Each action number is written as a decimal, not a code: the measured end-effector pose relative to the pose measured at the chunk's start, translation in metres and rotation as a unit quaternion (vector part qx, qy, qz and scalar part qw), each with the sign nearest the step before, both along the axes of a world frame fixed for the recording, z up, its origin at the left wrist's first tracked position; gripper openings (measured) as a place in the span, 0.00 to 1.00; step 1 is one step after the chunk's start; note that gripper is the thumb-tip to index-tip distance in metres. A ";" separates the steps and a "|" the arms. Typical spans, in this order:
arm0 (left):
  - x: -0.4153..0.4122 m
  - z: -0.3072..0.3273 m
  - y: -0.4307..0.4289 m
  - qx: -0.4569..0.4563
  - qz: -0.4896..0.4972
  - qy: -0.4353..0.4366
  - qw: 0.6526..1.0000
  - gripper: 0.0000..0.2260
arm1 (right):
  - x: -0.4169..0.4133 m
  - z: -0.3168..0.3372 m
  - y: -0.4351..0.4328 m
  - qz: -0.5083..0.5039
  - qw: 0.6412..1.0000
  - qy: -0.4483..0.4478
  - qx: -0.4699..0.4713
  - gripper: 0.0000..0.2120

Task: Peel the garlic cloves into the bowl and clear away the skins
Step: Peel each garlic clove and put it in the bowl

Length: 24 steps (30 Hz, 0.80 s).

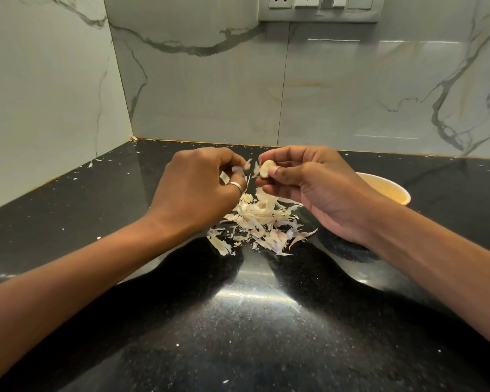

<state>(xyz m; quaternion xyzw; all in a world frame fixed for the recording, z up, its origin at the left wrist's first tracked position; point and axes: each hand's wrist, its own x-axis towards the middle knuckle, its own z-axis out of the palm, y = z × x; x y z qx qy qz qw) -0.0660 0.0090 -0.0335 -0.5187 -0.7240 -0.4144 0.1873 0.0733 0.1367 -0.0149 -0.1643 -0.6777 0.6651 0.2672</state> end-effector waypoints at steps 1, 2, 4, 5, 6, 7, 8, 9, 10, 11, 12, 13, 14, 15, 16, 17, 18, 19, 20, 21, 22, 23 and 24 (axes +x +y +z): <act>-0.001 -0.001 0.000 0.000 -0.005 0.008 1.000 0.09 | 0.000 0.000 0.000 -0.001 1.000 -0.003 0.002 0.11; 0.000 -0.002 0.000 -0.001 -0.010 0.012 1.000 0.09 | 0.000 0.000 0.001 -0.002 1.000 -0.005 0.006 0.11; 0.001 -0.002 -0.001 -0.004 -0.025 0.015 1.000 0.10 | 0.000 -0.001 0.001 -0.002 1.000 -0.012 0.019 0.10; 0.001 -0.002 0.000 -0.005 -0.035 0.015 0.999 0.10 | -0.001 -0.002 0.002 -0.001 0.999 -0.016 0.029 0.10; 0.002 -0.002 0.000 -0.007 -0.044 0.013 0.999 0.11 | -0.001 -0.003 0.002 -0.001 0.999 -0.021 0.040 0.10; 0.004 -0.002 0.000 -0.010 -0.051 0.004 0.999 0.11 | -0.001 -0.003 0.003 -0.002 0.998 -0.025 0.052 0.10; 0.004 -0.001 0.000 -0.014 -0.056 -0.010 0.998 0.12 | -0.001 -0.004 0.003 -0.002 0.998 -0.030 0.063 0.10; 0.005 -0.001 0.000 -0.017 -0.059 -0.027 0.998 0.12 | -0.001 -0.004 0.003 -0.003 0.997 -0.033 0.072 0.10; 0.005 -0.001 0.000 -0.021 -0.061 -0.040 0.997 0.12 | -0.001 -0.004 0.003 -0.002 0.996 -0.035 0.079 0.09; 0.005 -0.001 0.000 -0.024 -0.062 -0.051 0.996 0.11 | -0.001 -0.004 0.003 -0.002 0.996 -0.035 0.084 0.09; 0.004 -0.001 0.000 -0.024 -0.063 -0.058 0.996 0.10 | -0.002 -0.004 0.003 -0.001 0.996 -0.035 0.087 0.09; 0.004 -0.001 0.000 -0.024 -0.063 -0.063 0.996 0.10 | -0.002 -0.004 0.003 0.000 0.995 -0.035 0.090 0.09; 0.003 -0.001 0.000 -0.023 -0.061 -0.064 0.996 0.09 | -0.002 -0.004 0.003 0.000 0.995 -0.035 0.092 0.09; 0.002 -0.001 0.000 -0.023 -0.057 -0.062 0.996 0.07 | -0.002 -0.004 0.003 0.000 0.995 -0.037 0.095 0.09; 0.002 -0.001 0.001 -0.024 -0.053 -0.058 0.997 0.06 | -0.002 -0.004 0.003 0.001 0.995 -0.039 0.096 0.09; 0.001 -0.001 0.001 -0.025 -0.048 -0.053 0.997 0.05 | -0.002 -0.005 0.003 0.001 0.994 -0.041 0.097 0.09; 0.001 -0.001 0.001 -0.027 -0.042 -0.049 0.998 0.05 | -0.002 -0.004 0.003 0.000 0.994 -0.042 0.096 0.09; 0.000 -0.002 0.002 -0.030 -0.036 -0.045 0.998 0.05 | -0.002 -0.004 0.003 -0.001 0.995 -0.043 0.094 0.09; -0.001 -0.002 0.002 -0.033 -0.032 -0.040 0.998 0.05 | -0.002 -0.004 0.004 -0.004 0.995 -0.041 0.091 0.10; -0.002 -0.003 0.003 -0.038 -0.028 -0.032 0.998 0.05 | -0.002 -0.003 0.004 -0.007 0.995 -0.039 0.087 0.10; -0.003 -0.004 0.003 -0.043 -0.025 -0.020 0.999 0.06 | -0.001 -0.003 0.005 -0.009 0.996 -0.034 0.084 0.10; -0.003 -0.005 0.003 -0.050 -0.021 -0.008 0.999 0.06 | -0.001 -0.002 0.006 -0.012 0.996 -0.030 0.082 0.10; -0.004 -0.005 0.003 -0.056 -0.019 0.000 0.998 0.05 | 0.000 -0.001 0.007 -0.015 0.996 -0.026 0.082 0.10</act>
